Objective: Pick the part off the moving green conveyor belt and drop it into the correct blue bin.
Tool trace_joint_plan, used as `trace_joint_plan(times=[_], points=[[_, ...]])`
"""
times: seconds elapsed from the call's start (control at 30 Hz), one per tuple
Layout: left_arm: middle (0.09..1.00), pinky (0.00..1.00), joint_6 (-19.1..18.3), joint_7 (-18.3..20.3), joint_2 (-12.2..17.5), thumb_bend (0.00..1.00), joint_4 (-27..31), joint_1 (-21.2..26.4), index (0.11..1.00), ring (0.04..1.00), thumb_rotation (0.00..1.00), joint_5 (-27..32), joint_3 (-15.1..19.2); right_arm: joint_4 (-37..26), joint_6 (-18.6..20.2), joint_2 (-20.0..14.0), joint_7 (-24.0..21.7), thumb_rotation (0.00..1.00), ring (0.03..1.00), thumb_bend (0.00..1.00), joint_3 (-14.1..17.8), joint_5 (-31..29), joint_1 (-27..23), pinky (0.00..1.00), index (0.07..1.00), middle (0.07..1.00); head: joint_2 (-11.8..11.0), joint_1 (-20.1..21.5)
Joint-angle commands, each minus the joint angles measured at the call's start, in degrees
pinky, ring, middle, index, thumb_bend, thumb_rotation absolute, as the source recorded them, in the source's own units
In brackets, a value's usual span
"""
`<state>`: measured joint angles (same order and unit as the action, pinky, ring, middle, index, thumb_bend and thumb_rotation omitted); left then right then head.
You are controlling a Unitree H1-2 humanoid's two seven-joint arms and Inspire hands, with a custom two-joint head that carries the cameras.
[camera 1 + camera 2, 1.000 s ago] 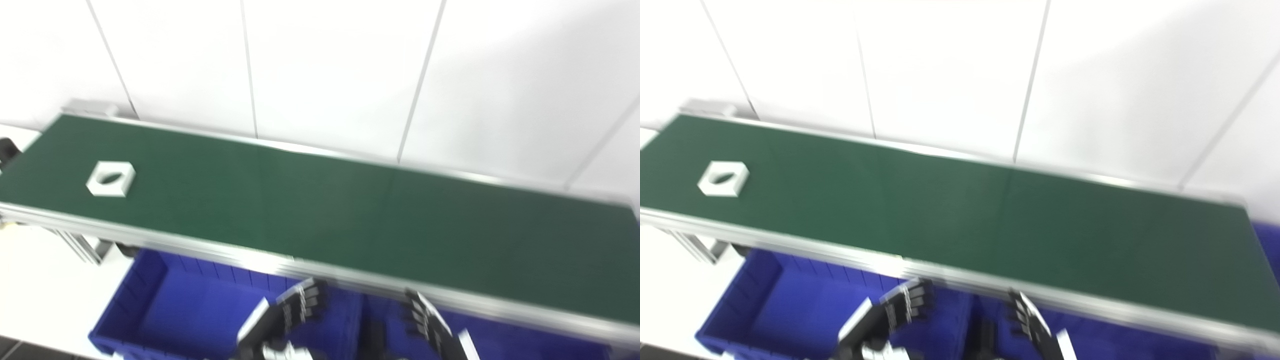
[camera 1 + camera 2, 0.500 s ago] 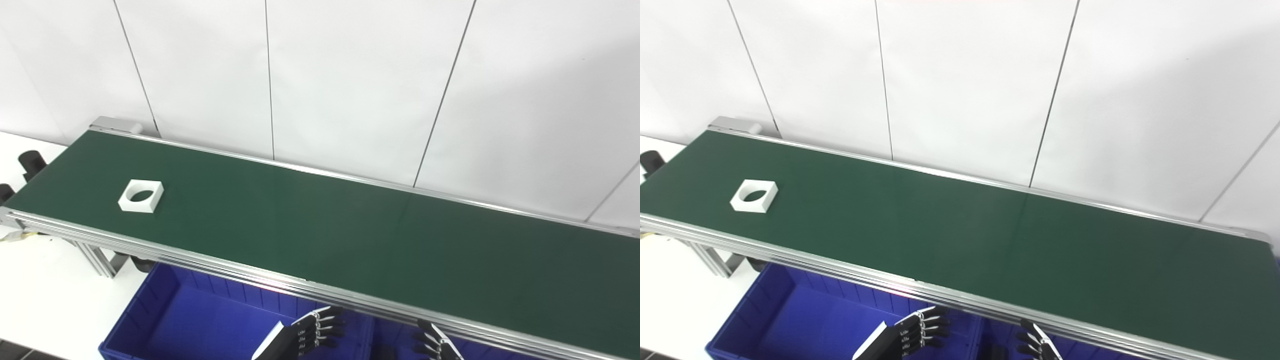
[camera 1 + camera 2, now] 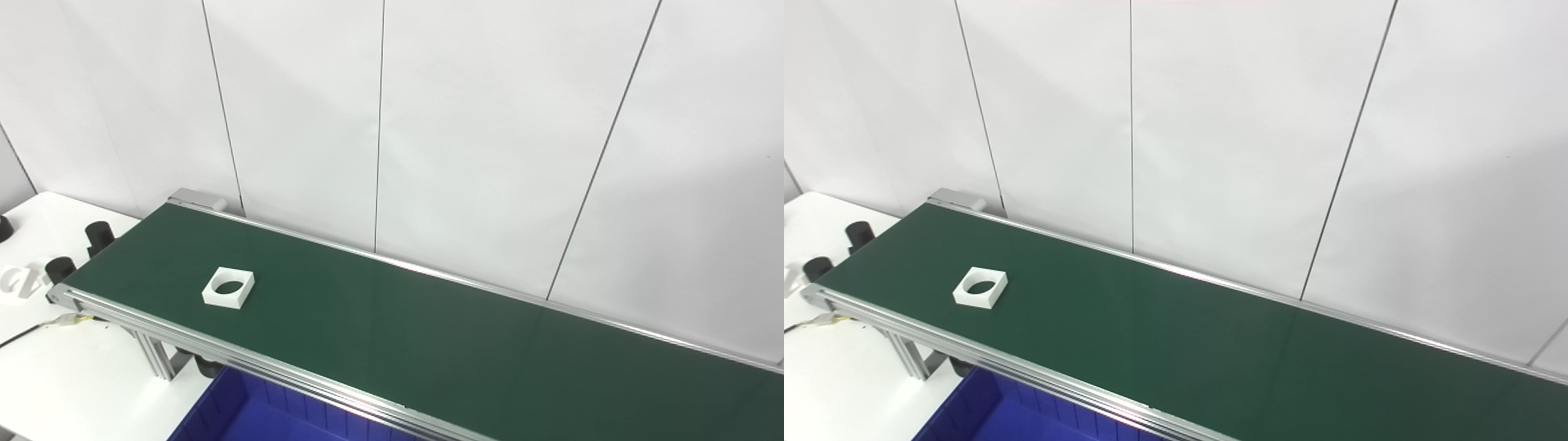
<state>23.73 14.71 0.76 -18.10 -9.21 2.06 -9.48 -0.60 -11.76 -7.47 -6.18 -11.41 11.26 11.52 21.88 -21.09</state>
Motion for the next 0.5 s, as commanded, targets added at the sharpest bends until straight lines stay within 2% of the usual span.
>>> trace_joint_plan(times=[0.0,0.1,0.47], points=[[0.807,0.70,1.5,-0.3,-0.3,1.00,1.0,0.8,0.825,0.770,0.24,-0.4,-0.4,-1.5,-0.8,0.2,0.0,0.15,0.825,0.45,0.4,-0.9,-0.2,0.78,0.933,0.855,0.1,-0.1],[0.806,0.69,1.8,-0.3,-0.3,1.00,0.9,0.8,0.824,0.766,0.24,-0.1,-0.4,-2.1,-0.1,0.3,-0.1,0.15,0.831,0.45,0.3,-0.9,-0.1,0.79,0.938,0.859,0.2,-0.3],[0.801,0.70,1.2,-0.1,0.5,1.00,2.8,0.6,0.812,0.766,0.26,-0.3,-0.4,-1.3,-0.9,0.6,0.2,0.17,0.825,0.44,0.2,-0.6,-0.6,0.78,0.937,0.857,0.1,-0.4]])
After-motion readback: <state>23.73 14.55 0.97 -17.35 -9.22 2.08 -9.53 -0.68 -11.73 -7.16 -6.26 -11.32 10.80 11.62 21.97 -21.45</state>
